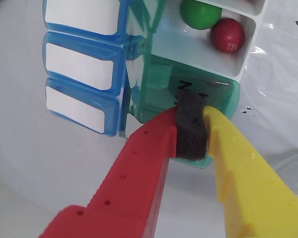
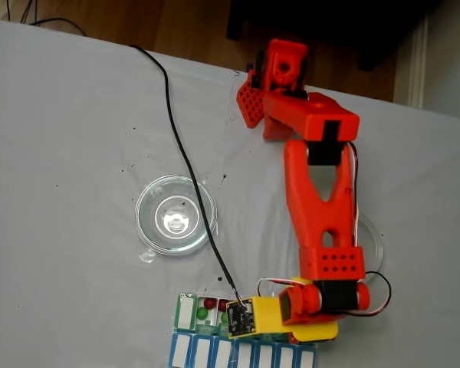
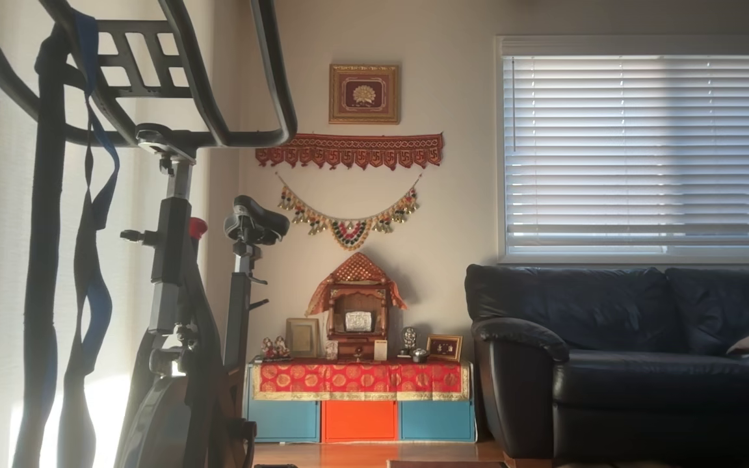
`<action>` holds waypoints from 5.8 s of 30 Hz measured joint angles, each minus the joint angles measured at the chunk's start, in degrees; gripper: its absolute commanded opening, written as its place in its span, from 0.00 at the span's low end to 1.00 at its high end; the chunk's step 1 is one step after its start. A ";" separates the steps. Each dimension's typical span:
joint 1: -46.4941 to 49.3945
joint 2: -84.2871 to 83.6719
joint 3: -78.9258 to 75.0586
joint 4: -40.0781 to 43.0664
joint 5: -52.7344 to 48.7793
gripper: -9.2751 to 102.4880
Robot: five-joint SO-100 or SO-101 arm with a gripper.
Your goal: Sort medicines into box.
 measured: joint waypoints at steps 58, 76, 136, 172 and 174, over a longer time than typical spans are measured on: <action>5.54 4.75 0.70 -3.52 -3.78 0.09; 4.83 -8.44 -14.33 8.96 -6.06 0.09; 10.63 11.51 3.52 -5.01 -6.77 0.09; 7.29 10.28 8.53 -10.72 -11.43 0.09; 7.12 9.76 8.35 -10.72 -11.69 0.09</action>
